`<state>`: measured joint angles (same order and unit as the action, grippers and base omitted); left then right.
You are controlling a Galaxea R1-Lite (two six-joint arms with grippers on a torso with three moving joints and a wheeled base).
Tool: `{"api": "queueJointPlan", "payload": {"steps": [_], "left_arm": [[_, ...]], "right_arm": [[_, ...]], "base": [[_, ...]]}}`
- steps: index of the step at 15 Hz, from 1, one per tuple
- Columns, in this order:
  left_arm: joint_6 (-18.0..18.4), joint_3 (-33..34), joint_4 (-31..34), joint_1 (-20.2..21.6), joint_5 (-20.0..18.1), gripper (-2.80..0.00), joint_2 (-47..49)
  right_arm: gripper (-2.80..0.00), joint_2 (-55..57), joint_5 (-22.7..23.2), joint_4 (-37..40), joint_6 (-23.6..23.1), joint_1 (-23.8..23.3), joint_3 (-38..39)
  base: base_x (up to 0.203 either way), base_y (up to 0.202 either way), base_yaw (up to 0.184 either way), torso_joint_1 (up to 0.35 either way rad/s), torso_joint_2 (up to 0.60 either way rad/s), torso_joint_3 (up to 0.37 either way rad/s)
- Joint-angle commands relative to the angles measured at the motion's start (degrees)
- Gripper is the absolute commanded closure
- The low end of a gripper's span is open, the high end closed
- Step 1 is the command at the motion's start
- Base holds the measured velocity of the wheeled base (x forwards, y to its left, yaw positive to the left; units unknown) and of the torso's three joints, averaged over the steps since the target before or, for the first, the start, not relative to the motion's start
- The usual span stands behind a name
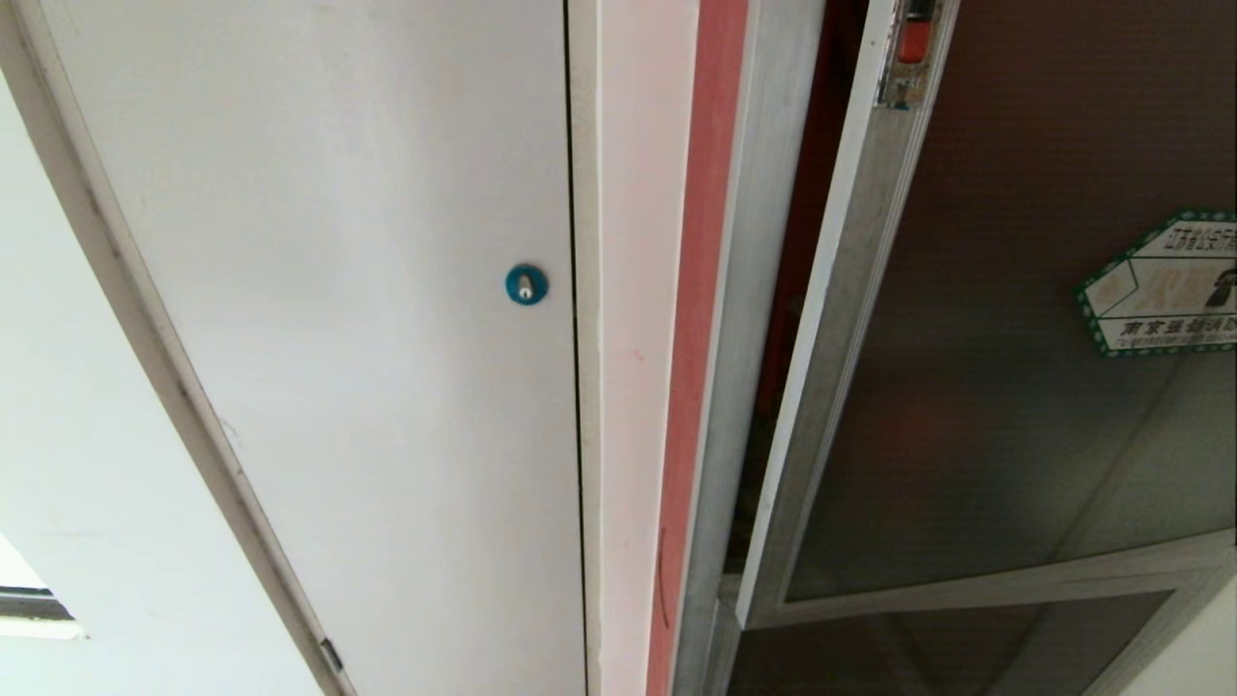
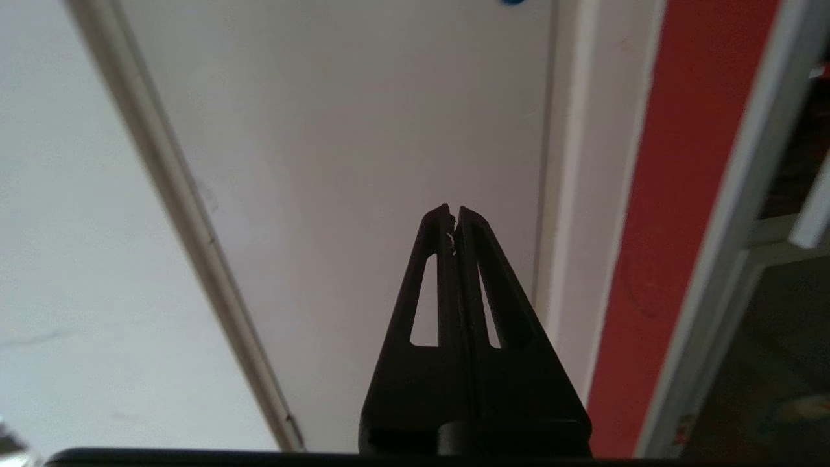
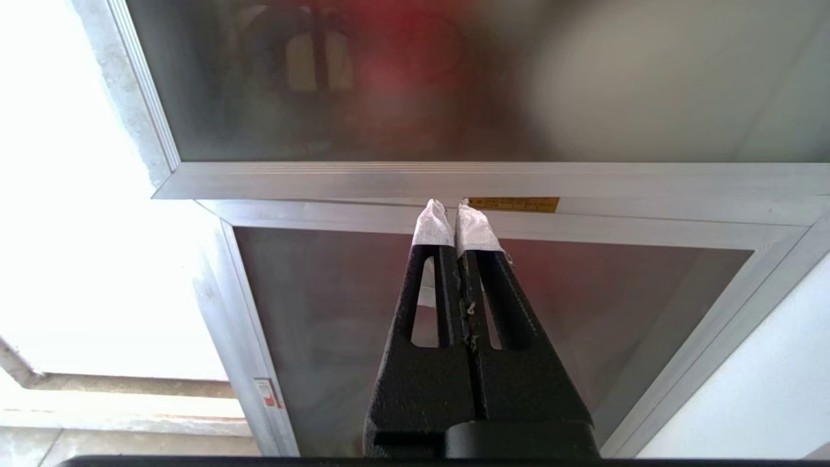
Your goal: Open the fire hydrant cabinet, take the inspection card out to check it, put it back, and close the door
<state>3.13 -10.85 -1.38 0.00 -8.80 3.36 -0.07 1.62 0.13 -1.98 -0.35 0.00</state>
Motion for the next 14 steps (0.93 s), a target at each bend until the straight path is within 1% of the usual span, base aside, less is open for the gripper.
{"api": "queueJointPlan", "payload": {"steps": [1,3,5,6,7,10,12,14], "left_arm": [[-0.04,-6.87,-0.27,-0.16,-4.76,0.0,12.34],[-0.08,-13.12,-1.24,-0.53,-10.4,0.0,24.93],[-0.41,-19.48,-4.28,-1.84,-16.24,0.0,38.32],[-1.28,-22.84,-6.91,-4.17,-18.73,0.0,44.63],[-2.64,-26.34,-9.8,-7.94,-20.63,0.0,50.51],[-5.34,-36.36,-16.95,-17.72,-23.68,0.0,66.32],[-6.15,-42.78,-20.18,-22.21,-24.64,0.0,75.99],[-6.56,-48.95,-21.77,-26.38,-25.06,0.0,83.78]], "right_arm": [[0.0,-0.1,0.05,0.04,-0.04,0.0,0.0],[0.0,-0.09,0.05,0.0,-0.04,0.0,0.0],[0.0,-0.1,0.05,-0.05,-0.04,0.0,0.0],[0.0,-0.1,0.05,-0.05,-0.04,0.0,0.0],[0.0,-0.1,0.05,-0.03,-0.04,0.0,0.0],[0.0,-0.1,0.05,-0.05,-0.04,0.0,0.0],[0.0,-0.1,0.05,-0.05,-0.04,0.0,0.0],[0.0,-0.1,0.05,0.0,-0.04,0.0,0.0]], "base": [[0.0,0.0,0.0,0.0,0.0,0.0],[0.0,0.0,0.0,0.0,0.0,0.0],[0.0,0.0,0.0,0.0,0.0,0.0],[0.0,0.0,0.0,0.0,0.0,0.0],[0.0,0.0,0.0,0.0,0.0,0.0],[0.0,0.0,0.0,0.0,0.0,0.0],[0.0,0.0,0.0,0.0,0.0,0.0],[0.0,0.0,0.0,0.0,0.0,0.0]]}}
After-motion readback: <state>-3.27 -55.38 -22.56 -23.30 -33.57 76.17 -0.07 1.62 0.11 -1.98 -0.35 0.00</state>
